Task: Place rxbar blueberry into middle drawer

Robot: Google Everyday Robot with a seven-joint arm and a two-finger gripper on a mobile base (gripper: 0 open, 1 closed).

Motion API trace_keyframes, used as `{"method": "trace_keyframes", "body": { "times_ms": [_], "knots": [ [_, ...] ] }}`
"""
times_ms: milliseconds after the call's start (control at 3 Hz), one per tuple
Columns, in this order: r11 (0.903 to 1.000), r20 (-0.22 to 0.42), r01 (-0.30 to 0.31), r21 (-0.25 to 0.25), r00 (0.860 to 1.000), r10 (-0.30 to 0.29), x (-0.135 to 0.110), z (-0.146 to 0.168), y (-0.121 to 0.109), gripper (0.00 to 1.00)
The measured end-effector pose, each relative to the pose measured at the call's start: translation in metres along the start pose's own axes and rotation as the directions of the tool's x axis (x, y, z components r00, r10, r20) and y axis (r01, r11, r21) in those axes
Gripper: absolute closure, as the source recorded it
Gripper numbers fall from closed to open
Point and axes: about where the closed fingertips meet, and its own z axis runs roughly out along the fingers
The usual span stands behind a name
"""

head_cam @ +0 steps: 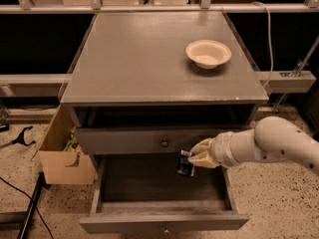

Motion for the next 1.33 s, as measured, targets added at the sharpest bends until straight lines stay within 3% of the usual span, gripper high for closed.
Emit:
{"method": "trace_keyframes", "body": {
  "times_ms": [333, 1333],
  "knots": [
    [0.9995, 0.009, -0.027, 0.015, 1.0, 0.027, 0.022, 0.027, -0.005, 1.0],
    [0.9862, -0.037, -0.15, -0.071, 0.988, 0.147, 0.097, 0.117, 0.005, 1.0]
  ]
}}
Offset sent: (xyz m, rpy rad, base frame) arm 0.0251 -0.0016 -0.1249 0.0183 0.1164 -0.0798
